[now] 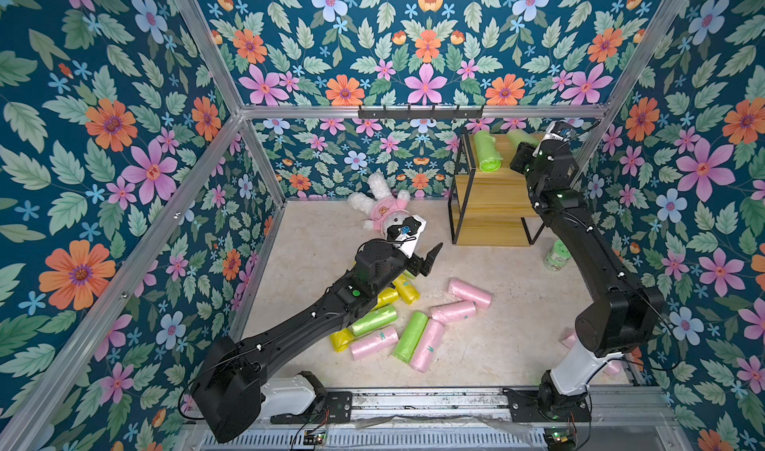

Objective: Sort the rolls of trash bags by color and place them on the shelf
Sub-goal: Place the roll of trash bags on the shelf.

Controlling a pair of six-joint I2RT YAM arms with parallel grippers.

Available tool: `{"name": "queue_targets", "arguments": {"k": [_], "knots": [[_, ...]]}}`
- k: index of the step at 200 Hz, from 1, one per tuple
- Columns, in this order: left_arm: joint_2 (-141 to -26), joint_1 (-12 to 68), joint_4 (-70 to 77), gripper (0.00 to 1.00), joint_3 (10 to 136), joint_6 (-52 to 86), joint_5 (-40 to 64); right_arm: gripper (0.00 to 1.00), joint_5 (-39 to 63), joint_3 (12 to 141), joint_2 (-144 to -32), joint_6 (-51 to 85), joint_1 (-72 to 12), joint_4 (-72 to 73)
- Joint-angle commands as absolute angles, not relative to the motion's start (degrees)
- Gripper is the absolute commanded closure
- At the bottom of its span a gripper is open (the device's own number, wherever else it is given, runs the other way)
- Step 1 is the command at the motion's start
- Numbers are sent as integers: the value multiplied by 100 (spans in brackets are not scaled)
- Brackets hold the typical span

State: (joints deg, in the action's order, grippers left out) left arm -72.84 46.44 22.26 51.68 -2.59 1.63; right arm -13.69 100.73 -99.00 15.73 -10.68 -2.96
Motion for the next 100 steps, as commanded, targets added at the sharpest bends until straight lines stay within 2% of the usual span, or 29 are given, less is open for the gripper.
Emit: {"name": "queue_targets", "arguments": {"k": [1,100], "knots": [[-7304,4639,2232,7,5203,-290,97,61,-1047,10120,-9927,1739,-1077,-227],[-7312,4634,2250,7,5142,-263,149,54,-613,9490,-9561,2056,-1261,-69]]}}
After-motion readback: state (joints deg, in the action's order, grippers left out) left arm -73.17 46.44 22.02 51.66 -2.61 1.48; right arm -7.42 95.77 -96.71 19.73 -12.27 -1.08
